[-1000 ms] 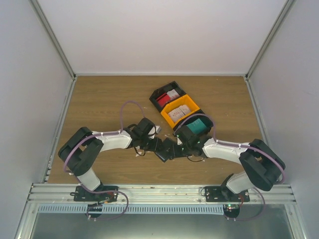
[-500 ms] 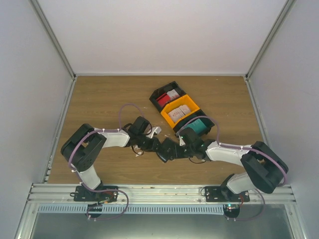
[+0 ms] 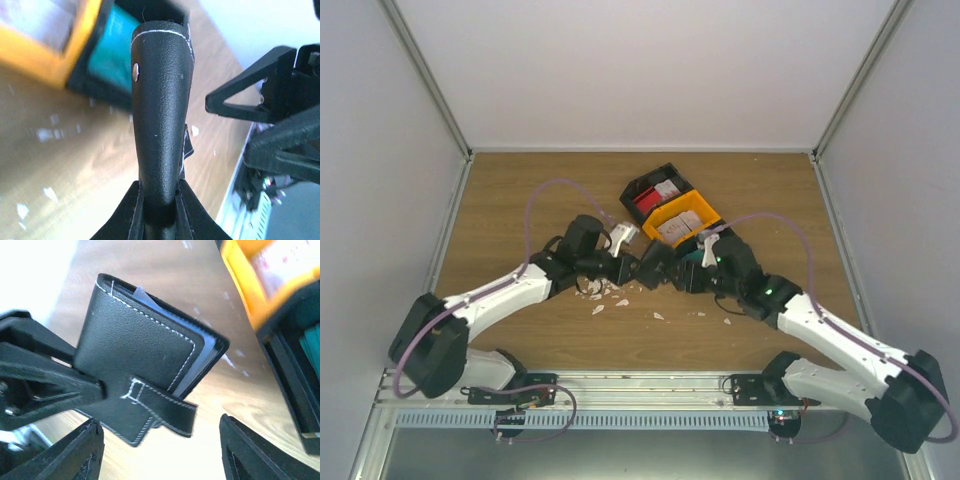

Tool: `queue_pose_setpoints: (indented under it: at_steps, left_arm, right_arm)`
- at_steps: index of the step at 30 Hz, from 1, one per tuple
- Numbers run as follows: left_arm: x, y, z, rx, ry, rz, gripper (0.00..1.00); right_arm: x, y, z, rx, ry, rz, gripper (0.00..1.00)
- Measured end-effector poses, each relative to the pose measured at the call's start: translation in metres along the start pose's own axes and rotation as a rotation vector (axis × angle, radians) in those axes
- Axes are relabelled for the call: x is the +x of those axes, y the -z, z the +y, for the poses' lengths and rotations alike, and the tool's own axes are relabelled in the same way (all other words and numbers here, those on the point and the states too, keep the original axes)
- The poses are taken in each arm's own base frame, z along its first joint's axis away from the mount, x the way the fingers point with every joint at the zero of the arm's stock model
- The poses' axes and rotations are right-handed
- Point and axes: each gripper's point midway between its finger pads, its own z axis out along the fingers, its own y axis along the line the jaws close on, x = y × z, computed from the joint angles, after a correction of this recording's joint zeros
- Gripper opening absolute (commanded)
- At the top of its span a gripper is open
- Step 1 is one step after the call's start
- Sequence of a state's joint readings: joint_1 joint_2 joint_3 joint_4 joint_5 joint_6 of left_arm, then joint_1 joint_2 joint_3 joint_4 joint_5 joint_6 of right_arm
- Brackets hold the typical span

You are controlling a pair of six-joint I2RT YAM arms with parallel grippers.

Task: Put the credit cards into the card holder
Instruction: Close the card holder at the center of the board.

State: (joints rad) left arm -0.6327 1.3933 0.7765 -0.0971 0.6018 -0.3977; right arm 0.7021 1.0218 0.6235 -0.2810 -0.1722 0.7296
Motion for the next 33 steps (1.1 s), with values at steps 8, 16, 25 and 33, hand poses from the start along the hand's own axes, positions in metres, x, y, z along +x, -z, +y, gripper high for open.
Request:
queue_pose_setpoints:
  at_steps: [8,16,25,33]
  left_arm:
    - [-0.093,0.074,-0.063,-0.075,-0.449,-0.436,0.00]
    - [-0.109,0.134,-0.113,-0.197,-1.056,-0.792,0.00]
    - [-0.130,0.150,-0.124,-0.462,-1.489,-0.904,0.00]
    - [-0.134,0.137,-0.111,-0.575,-1.625,-0.850,0.00]
  right_arm:
    - [-0.089,0.070,0.075,-0.170,-0.090,-0.229,0.99]
    - [-0.115,0.115,0.125,-0.401,-0.233,-0.272,0.95]
    - [-0.118,0.132,0.167,-0.656,-0.308,-0.202,0.92]
    - [-0.121,0.142,0.173,-0.723,-0.333,-0.219,0.91]
